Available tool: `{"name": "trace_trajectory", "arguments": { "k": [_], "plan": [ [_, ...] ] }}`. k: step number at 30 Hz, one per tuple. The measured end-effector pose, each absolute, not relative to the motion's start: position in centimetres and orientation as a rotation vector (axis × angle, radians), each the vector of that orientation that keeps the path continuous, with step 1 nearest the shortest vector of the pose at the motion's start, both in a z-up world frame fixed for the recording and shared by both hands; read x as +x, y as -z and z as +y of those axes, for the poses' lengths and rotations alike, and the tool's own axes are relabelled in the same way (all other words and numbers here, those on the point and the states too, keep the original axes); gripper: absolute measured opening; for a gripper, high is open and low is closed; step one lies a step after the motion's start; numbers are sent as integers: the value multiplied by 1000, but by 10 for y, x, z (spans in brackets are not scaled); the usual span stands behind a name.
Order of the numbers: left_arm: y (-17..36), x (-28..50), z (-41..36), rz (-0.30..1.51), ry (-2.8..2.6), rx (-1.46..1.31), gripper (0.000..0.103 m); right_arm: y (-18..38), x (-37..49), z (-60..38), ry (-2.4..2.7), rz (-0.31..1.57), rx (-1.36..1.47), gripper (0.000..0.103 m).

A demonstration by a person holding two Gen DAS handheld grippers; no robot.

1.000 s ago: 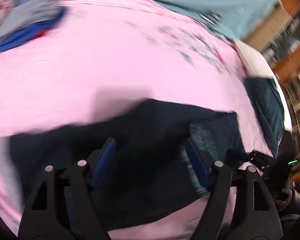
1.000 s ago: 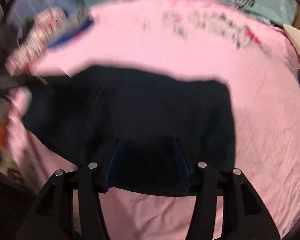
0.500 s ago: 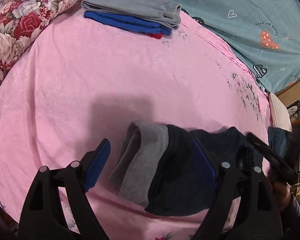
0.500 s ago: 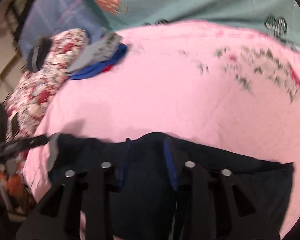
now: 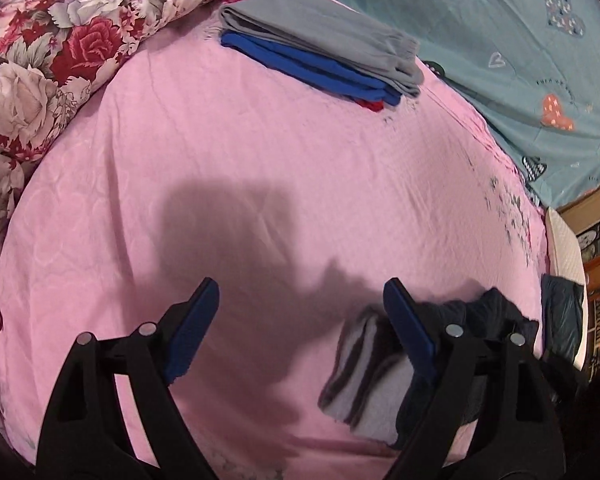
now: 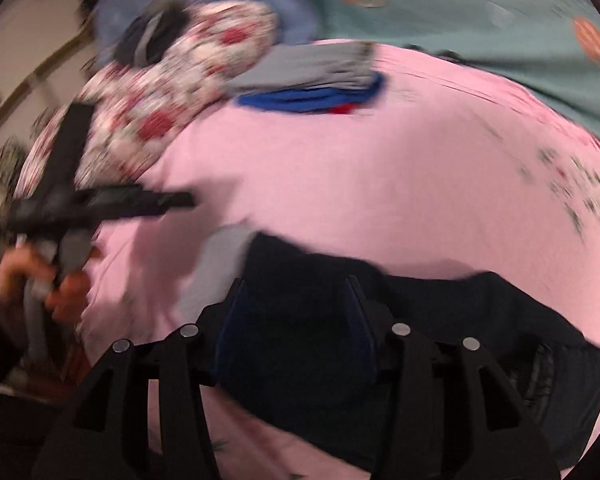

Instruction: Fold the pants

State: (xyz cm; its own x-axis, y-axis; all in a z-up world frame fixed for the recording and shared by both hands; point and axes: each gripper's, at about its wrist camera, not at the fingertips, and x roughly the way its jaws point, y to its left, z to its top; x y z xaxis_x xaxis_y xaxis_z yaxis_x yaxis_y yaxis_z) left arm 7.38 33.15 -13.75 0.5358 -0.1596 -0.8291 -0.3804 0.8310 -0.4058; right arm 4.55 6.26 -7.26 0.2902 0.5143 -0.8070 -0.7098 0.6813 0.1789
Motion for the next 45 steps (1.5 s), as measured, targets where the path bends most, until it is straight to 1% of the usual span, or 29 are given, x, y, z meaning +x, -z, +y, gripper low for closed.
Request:
{"name": "trace_trajectory", "arguments": {
  "k": [3,6,10,13,14,16,18,19,20,21,23,27,31,33,34,35,36,37,38,42,45],
  "plan": [
    [137,80,339,991,-141,-635,86,83,17,98,-941,981,-356,50],
    [137,78,342,982,-129,-656,86,97,8,119,-968,992,-447,50],
    [141,69,343,990,-107,-651,87,131,14,131,-928,1100,-485,50],
    [145,62,345,1002,-100,-660,87,148,12,137,-884,1093,-544,51],
    [146,60,346,1005,-99,-668,87,151,8,139,-879,1068,-575,52],
    [147,58,349,1006,-97,-687,87,155,-3,142,-864,1009,-651,49],
    [146,58,351,1001,-86,-712,87,151,-3,137,-844,994,-644,32],
    [145,59,352,1000,-76,-725,87,148,-2,134,-842,1004,-618,28],
    [144,60,352,1000,-63,-740,88,144,0,131,-838,1008,-598,22],
    [144,60,352,1001,-49,-756,91,139,0,127,-833,1003,-586,19],
    [143,63,350,1009,0,-795,94,125,-3,119,-830,973,-557,18],
    [145,70,330,1083,160,-862,98,105,-7,106,-794,902,-509,18],
    [153,76,293,1181,333,-919,99,98,-12,100,-788,869,-510,18],
    [158,79,275,1214,340,-884,99,96,-16,96,-796,859,-511,18],
    [158,80,270,1209,330,-874,98,96,-15,95,-801,854,-511,18],
    [158,80,265,1194,320,-866,92,95,-14,93,-805,849,-507,18],
    [157,80,258,1175,344,-869,66,94,-15,90,-808,845,-501,18],
    [156,82,252,1172,381,-876,54,93,-13,89,-809,842,-498,18],
    [154,83,249,1171,381,-872,45,91,-16,86,-809,835,-494,18],
    [139,84,232,1149,377,-808,37,85,-20,68,-809,812,-470,18],
    [120,84,213,1119,356,-726,36,78,-23,52,-815,771,-460,18]
  ]
}}
